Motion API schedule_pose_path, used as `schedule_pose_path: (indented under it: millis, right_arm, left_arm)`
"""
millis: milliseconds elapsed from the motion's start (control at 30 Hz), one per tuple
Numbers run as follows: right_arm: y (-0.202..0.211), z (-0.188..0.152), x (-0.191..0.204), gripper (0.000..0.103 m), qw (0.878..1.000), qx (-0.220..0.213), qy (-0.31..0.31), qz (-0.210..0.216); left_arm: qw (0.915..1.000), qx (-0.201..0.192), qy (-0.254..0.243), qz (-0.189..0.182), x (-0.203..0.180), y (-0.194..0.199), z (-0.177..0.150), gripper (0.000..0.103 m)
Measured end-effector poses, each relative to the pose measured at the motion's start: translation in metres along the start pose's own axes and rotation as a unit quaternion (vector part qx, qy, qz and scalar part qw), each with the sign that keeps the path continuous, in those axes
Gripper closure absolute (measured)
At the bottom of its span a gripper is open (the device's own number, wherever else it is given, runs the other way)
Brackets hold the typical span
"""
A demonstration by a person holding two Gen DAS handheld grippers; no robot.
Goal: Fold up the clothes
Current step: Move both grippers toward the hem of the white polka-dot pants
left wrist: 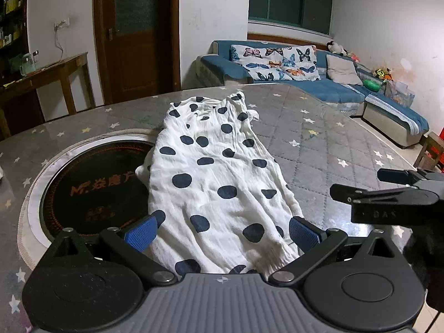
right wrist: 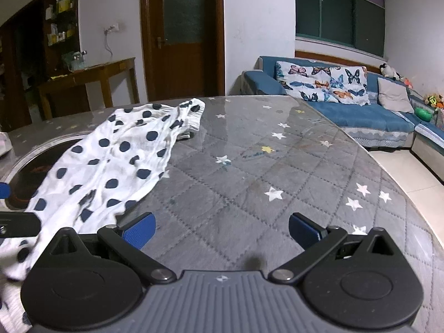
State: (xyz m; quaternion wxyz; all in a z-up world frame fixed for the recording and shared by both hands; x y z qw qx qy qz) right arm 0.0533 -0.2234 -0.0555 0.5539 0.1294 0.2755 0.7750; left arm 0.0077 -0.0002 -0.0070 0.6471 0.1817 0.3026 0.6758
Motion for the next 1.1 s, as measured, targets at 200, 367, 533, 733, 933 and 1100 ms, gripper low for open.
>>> schedule_pose_path:
  millis: [200,367,533,733,933,1100]
  right_arm:
    - [0.014,-0.006,0.006,0.000,1.000,-0.019,0.000,0.002]
    - [0.026,-0.016,0.004,0.000,1.000,-0.016,-0.018,0.016]
    - [0.037,-0.022,0.004,0.000,0.999,-0.010,-0.023,0.025]
    - [0.043,-0.024,0.005,0.000,0.999,-0.010,-0.025,0.036]
    - [0.048,-0.025,0.010,0.000,0.999,-0.011,-0.021,0.048]
    - [0.051,-0.026,0.021,0.000,0.997,-0.009,-0.010,0.074]
  left_arm:
    - [0.9999,-0.008,-0.006,-0.001,-0.003,0.002,-0.002,0.000]
    - [1.0000,-0.005,-0.007,-0.003,-0.007,0.013,0.004,0.001]
    - [0.9999,-0.003,-0.006,-0.010,-0.007,0.007,0.004,0.004]
    - [0.9998,0.011,-0.007,-0.015,-0.011,-0.004,0.005,0.010]
    - [0.9999,0.008,-0.007,-0.009,-0.011,-0.001,0.003,0.009]
    - [1.0000,0.004,-0.005,-0.003,-0.011,0.003,0.002,0.007]
Point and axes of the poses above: each gripper's, at about its wrist camera, not at the fingertips, and y roughly against the way its jaws point, x to its left, z to its top, the point moved 1 cm from there along -y, roughly the way its jaws point, and after that the axes turned 9 degrees about y, right-handed, at the moved point
